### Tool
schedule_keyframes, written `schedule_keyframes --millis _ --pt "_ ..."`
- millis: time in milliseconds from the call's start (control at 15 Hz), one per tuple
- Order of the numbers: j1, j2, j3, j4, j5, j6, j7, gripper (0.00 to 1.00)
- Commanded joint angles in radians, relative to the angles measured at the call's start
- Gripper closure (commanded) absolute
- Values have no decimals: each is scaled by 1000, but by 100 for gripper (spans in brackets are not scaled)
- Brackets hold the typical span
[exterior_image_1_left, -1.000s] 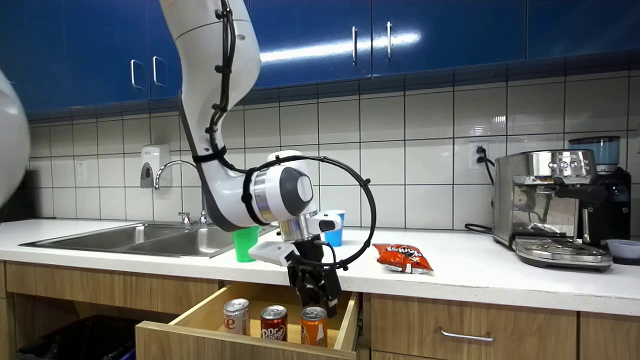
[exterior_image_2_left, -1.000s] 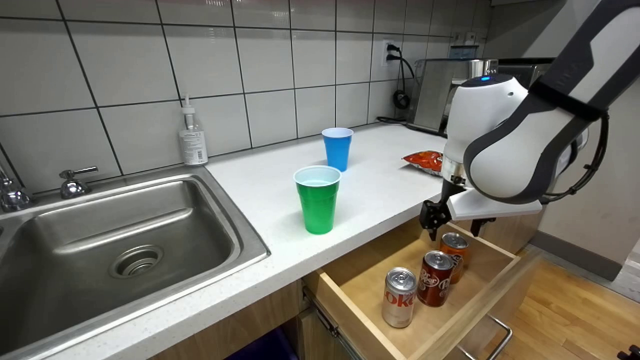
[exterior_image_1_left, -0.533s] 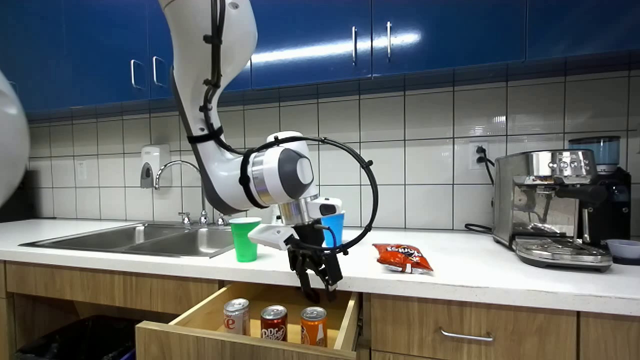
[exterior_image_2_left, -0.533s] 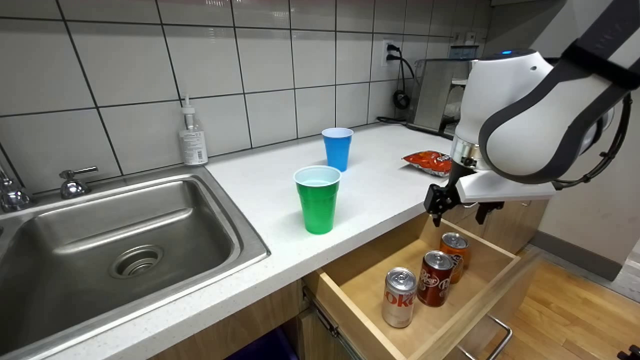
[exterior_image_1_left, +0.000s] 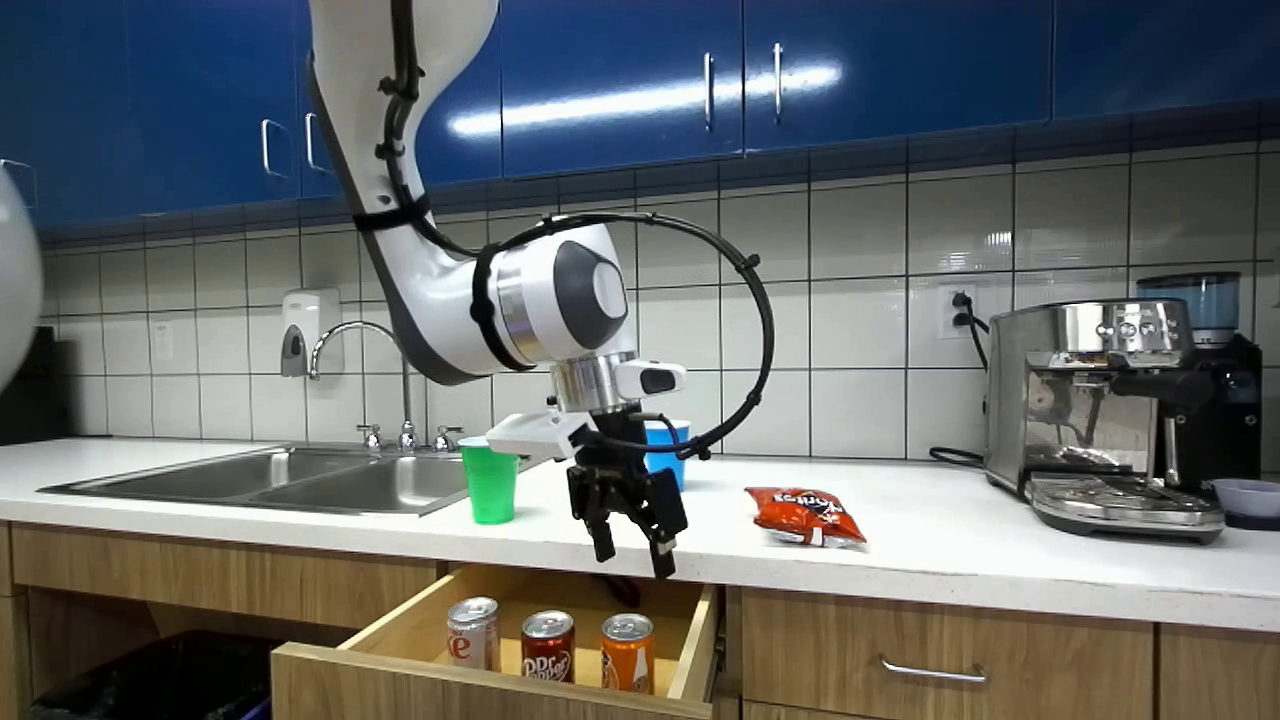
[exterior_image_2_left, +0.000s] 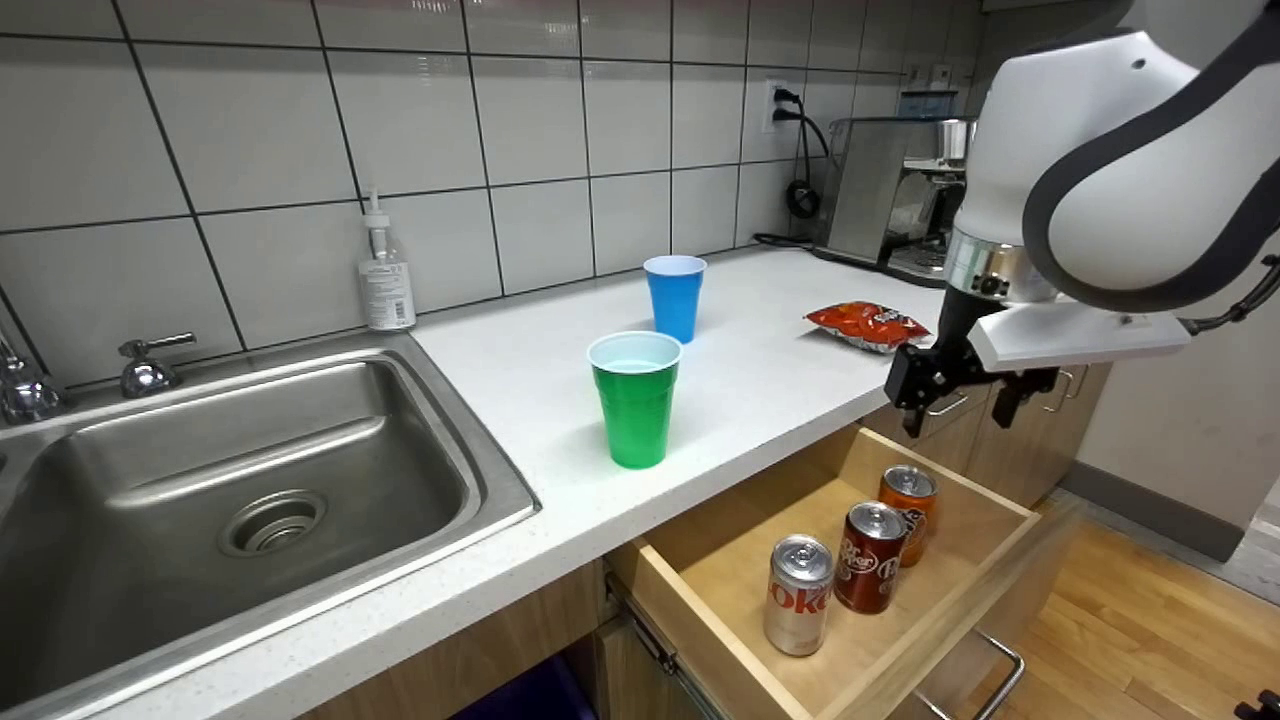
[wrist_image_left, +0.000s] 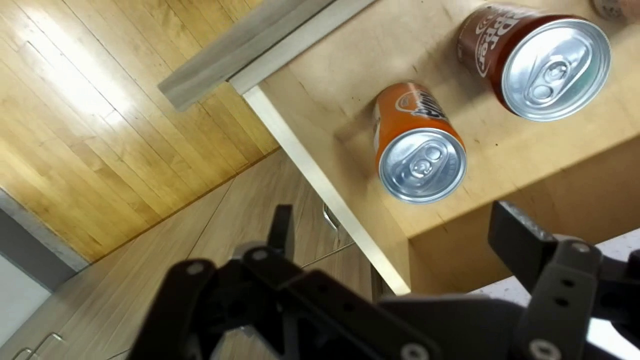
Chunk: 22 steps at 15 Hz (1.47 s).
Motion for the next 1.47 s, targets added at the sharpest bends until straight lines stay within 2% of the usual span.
schedule_keyframes --millis 0,267,733,1133,1200,1400 --pt "-82 -111 70 -38 -3 -93 -109 0" --pt "-125 -158 122 -42 71 -147 -275 0" --pt "-143 -195 163 -25 165 -248 -483 0" --pt "-158 -197 169 -13 147 -281 -498 0" --pt "-156 -176 174 -22 150 -239 -478 0" --pt "-159 -176 174 -22 150 -240 -478 0"
